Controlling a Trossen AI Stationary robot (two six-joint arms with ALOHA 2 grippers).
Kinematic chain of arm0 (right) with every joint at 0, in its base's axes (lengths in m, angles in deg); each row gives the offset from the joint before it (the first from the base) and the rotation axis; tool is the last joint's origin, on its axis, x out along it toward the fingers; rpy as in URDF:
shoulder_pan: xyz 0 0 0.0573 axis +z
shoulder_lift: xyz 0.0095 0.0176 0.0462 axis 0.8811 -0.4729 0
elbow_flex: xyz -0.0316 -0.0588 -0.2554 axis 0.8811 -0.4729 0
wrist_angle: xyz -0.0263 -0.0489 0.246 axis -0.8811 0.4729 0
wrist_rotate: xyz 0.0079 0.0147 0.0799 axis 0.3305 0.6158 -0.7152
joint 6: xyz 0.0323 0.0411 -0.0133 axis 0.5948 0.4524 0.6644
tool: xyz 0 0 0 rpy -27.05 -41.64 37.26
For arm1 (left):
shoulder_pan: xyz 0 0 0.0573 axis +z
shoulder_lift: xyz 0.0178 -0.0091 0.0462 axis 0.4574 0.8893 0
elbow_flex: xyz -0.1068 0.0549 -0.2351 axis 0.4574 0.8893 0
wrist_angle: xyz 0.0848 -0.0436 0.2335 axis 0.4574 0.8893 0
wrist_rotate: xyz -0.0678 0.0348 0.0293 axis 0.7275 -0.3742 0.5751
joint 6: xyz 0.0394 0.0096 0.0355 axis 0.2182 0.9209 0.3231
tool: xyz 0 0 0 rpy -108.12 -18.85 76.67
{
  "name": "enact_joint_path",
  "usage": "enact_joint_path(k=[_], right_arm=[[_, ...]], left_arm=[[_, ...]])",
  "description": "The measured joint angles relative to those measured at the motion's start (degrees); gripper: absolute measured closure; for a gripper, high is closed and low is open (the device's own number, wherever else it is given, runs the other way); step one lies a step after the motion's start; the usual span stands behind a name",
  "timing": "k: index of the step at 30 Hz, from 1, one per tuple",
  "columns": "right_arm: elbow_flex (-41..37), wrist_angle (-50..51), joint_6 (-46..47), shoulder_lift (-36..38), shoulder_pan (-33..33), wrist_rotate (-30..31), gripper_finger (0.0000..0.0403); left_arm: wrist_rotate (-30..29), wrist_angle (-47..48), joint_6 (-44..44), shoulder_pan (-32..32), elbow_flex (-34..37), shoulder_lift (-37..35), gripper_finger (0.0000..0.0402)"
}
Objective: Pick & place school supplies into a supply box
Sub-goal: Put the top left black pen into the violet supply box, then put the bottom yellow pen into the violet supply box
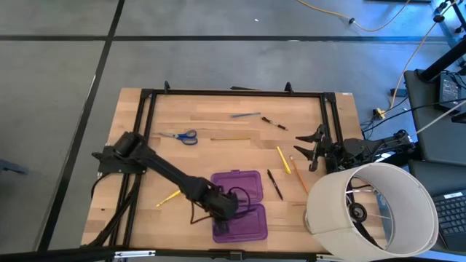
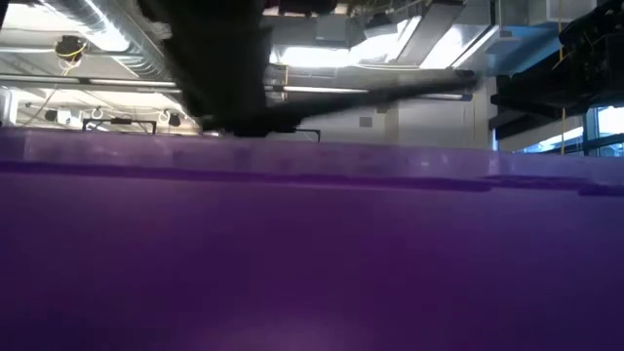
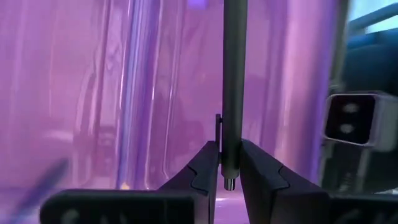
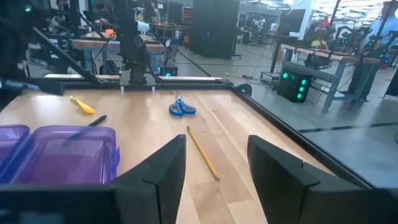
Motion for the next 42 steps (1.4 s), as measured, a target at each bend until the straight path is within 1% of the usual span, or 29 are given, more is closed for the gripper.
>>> enact_joint_path(k=[3, 6, 11, 16, 20, 25, 32, 42], right_arm=[[0.0, 0.02, 1.75, 0.0, 0.01, -0.01, 0.0227], [0.01, 0.06, 6.63, 0.0, 0.01, -0.19, 0.0227], [0.0, 0.13, 12.13, 0.0, 0.0, -0.65, 0.0227], [0.0, 0.11, 14.68, 0.0, 0.01, -0.67, 0.0227], [0.0, 0.11, 16.39, 0.0, 0.0, -0.74, 0.0227], [0.0, 0.11, 16.48, 0.0, 0.0, -0.74, 0.0227], [0.0, 0.09, 16.44, 0.0, 0.02, -0.72, 0.0227], [0.0, 0.05, 16.11, 0.0, 0.01, -0.71, 0.0227]], left_arm=[[0.02, 4.19, -3.27, -0.17, -1.43, 2.46, 0.0362], [0.28, 6.52, -3.43, -0.1, -1.85, 4.07, 0.0361], [0.0, 10.81, -0.5, -0.1, -1.83, 4.92, 0.0361], [-1.93, 11.4, 3.84, -0.1, -1.83, 4.84, 0.036], [-2.24, 11.4, 8.33, -0.1, -1.83, 4.78, 0.0354], [-2.58, 11.4, 13.68, -0.06, -1.83, 4.78, 0.0354], [-2.02, 11.38, 13.17, 0.95, -1.83, 4.73, 0.0345], [-1.56, 11.38, 13.17, 1.32, -1.83, 4.69, 0.0314]])
